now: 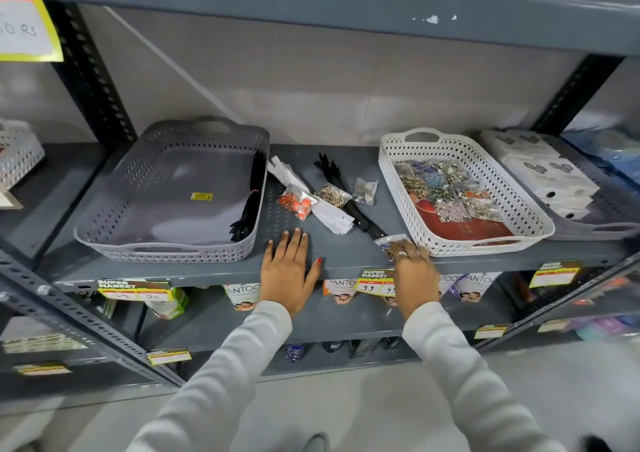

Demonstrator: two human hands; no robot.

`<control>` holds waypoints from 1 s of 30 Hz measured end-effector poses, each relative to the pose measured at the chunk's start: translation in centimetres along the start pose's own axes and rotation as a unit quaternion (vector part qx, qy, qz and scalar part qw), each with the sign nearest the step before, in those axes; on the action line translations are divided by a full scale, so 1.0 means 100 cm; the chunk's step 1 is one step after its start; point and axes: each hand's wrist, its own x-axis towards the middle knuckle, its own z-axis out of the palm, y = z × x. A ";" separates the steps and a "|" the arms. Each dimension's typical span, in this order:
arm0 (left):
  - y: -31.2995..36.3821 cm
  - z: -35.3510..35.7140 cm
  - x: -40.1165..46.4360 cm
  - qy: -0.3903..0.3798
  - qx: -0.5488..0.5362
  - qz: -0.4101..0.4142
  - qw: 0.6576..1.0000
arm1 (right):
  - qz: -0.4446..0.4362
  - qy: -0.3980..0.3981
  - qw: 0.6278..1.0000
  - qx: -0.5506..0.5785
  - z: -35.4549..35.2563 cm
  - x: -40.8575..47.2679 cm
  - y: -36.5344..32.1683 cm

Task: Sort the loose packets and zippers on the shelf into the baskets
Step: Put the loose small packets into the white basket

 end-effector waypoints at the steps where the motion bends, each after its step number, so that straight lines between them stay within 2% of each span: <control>1: 0.000 0.000 0.000 0.001 0.001 -0.001 1.000 | -0.001 -0.003 1.000 0.006 0.000 0.002 0.000; 5: 0.000 0.000 -0.001 -0.008 -0.005 -0.001 1.000 | -0.002 -0.024 1.000 0.002 -0.006 0.013 -0.006; 9: 0.000 -0.001 -0.001 -0.008 0.001 -0.001 1.000 | -0.018 0.012 0.997 0.069 -0.016 0.028 -0.023; 13: 0.000 -0.001 0.000 -0.002 0.003 -0.004 1.000 | -0.061 0.010 0.989 0.137 -0.022 0.058 -0.057; 19: 0.000 -0.002 0.000 -0.010 0.011 -0.001 1.000 | -0.152 -0.031 0.981 0.116 -0.024 0.103 -0.114; 25: 0.001 -0.003 0.001 -0.014 0.013 -0.003 1.000 | -0.134 -0.064 0.988 0.040 -0.020 0.116 -0.146; 27: 0.001 -0.003 0.002 -0.008 0.010 -0.005 1.000 | -0.135 -0.061 0.988 0.053 -0.019 0.117 -0.149; 30: 0.000 -0.003 0.002 -0.012 -0.004 0.000 1.000 | -0.112 -0.058 0.982 0.144 -0.022 0.120 -0.146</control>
